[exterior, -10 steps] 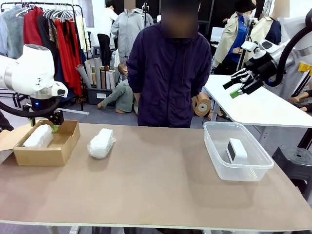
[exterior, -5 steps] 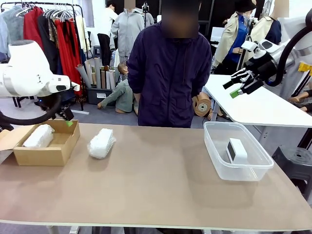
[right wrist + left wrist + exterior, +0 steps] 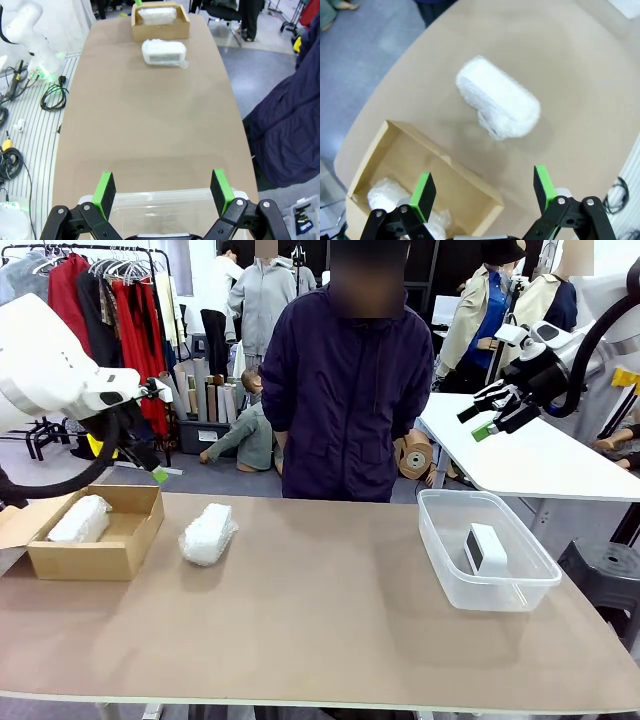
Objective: Separate and place wrapped and unwrapped clocks.
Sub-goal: Pick up the Digital clock indicated by the person.
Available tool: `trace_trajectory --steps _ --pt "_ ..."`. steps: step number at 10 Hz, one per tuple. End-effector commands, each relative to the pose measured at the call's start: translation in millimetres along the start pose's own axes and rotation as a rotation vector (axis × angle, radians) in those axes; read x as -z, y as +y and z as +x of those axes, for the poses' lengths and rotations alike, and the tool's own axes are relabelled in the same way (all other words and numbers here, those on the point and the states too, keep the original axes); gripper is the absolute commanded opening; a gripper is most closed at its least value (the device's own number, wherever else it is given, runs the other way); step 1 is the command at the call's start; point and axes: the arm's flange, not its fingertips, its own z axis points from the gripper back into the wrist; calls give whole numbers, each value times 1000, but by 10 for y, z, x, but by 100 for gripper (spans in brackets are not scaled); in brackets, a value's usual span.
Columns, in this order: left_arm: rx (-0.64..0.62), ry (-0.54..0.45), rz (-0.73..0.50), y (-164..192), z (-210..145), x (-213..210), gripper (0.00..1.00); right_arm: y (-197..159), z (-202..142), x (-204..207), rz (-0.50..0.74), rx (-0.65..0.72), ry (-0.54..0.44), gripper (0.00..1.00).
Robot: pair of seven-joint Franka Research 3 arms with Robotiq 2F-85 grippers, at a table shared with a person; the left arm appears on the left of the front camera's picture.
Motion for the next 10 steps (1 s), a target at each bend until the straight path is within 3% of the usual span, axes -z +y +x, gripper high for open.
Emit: trace_trajectory --steps 1,2,4,8,10 --pt "155 8 -167 144 1 -291 100 25 18 0 5 -8 17 100" --pt "255 -21 -254 181 27 -417 100 25 18 0 5 -8 17 100" --pt "342 -64 -312 341 26 -574 100 25 18 0 5 -8 17 100" --pt "615 -307 -370 662 -221 -730 100 25 18 0 5 -8 17 100" --pt "585 -419 -388 797 -324 -733 100 25 18 0 5 -8 17 100"
